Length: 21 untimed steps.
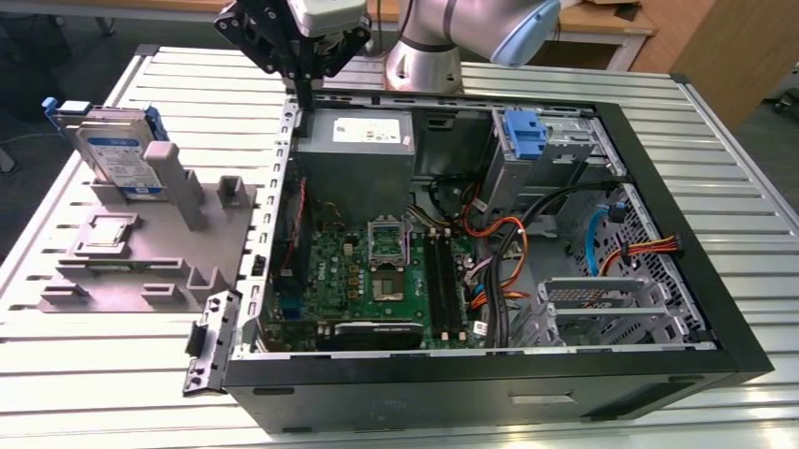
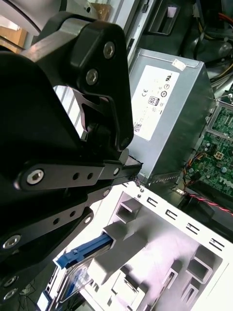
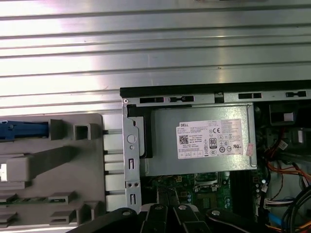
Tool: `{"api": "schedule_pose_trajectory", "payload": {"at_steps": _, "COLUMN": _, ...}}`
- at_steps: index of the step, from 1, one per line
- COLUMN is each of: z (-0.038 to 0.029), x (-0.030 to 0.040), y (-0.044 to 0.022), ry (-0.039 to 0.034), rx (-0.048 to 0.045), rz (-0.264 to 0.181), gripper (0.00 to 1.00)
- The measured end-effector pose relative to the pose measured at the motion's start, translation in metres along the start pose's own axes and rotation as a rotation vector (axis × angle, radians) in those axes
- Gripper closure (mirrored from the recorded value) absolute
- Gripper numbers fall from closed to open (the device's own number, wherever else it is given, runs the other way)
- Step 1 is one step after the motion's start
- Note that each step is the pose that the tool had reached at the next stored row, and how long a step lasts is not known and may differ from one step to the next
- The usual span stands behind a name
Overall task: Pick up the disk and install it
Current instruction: 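Reach for the disk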
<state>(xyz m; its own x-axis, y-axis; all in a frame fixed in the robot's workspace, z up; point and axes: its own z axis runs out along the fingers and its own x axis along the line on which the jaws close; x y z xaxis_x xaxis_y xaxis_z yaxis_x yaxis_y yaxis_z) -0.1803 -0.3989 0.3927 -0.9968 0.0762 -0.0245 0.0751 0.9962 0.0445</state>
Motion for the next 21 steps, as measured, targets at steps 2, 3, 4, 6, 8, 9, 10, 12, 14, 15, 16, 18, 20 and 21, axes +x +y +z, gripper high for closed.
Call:
{"api": "schedule_pose_trajectory", "payload": {"at_steps": 2, "z": 0.0, "x": 0.0011, "y": -0.0001, "ry": 0.0001, "rx": 0.0, "rz": 0.0, "gripper": 0.9}}
{"api": "schedule_pose_trajectory", "payload": {"at_steps": 3, "z": 0.0, "x": 0.0017, "y": -0.0001, "ry": 0.0, "rx": 0.0, "rz": 0.0, "gripper": 0.9}}
{"api": "schedule_pose_trajectory", "payload": {"at_steps": 4, "z": -0.0001, "x": 0.0022, "y": -0.0002, "ry": 0.0001, "rx": 0.0, "rz": 0.0, "gripper": 0.9}}
{"api": "schedule_pose_trajectory", "payload": {"at_steps": 6, "z": -0.0001, "x": 0.0032, "y": -0.0002, "ry": 0.0, "rx": 0.0, "rz": 0.0, "gripper": 0.9}}
{"api": "schedule_pose_trajectory", "payload": {"at_steps": 8, "z": -0.0001, "x": 0.0042, "y": -0.0003, "ry": 0.0001, "rx": 0.0, "rz": 0.0, "gripper": 0.9}}
{"api": "schedule_pose_trajectory", "payload": {"at_steps": 9, "z": -0.0001, "x": 0.0048, "y": -0.0004, "ry": 0.0, "rx": 0.0, "rz": 0.0, "gripper": 0.9}}
{"api": "schedule_pose_trajectory", "payload": {"at_steps": 10, "z": -0.0001, "x": 0.0054, "y": -0.0004, "ry": 0.0, "rx": 0.0, "rz": 0.0, "gripper": 0.9}}
{"api": "schedule_pose_trajectory", "payload": {"at_steps": 12, "z": -0.0002, "x": 0.0063, "y": -0.0004, "ry": 0.0, "rx": 0.0, "rz": 0.0, "gripper": 0.9}}
{"api": "schedule_pose_trajectory", "payload": {"at_steps": 14, "z": -0.0002, "x": 0.0072, "y": -0.0005, "ry": 0.0, "rx": 0.0, "rz": 0.0, "gripper": 0.9}}
{"api": "schedule_pose_trajectory", "payload": {"at_steps": 15, "z": -0.0002, "x": 0.0076, "y": -0.0006, "ry": 0.0001, "rx": 0.0, "rz": 0.0, "gripper": 0.9}}
{"api": "schedule_pose_trajectory", "payload": {"at_steps": 16, "z": -0.0002, "x": 0.0081, "y": -0.0006, "ry": 0.0, "rx": 0.0, "rz": 0.0, "gripper": 0.9}}
{"api": "schedule_pose_trajectory", "payload": {"at_steps": 18, "z": -0.0002, "x": 0.0091, "y": -0.0007, "ry": 0.0, "rx": 0.0, "rz": 0.0, "gripper": 0.9}}
{"api": "schedule_pose_trajectory", "payload": {"at_steps": 20, "z": -0.0002, "x": 0.0099, "y": -0.0007, "ry": 0.0, "rx": 0.0, "rz": 0.0, "gripper": 0.9}}
{"api": "schedule_pose_trajectory", "payload": {"at_steps": 21, "z": -0.0002, "x": 0.0102, "y": -0.0008, "ry": 0.0001, "rx": 0.0, "rz": 0.0, "gripper": 0.9}}
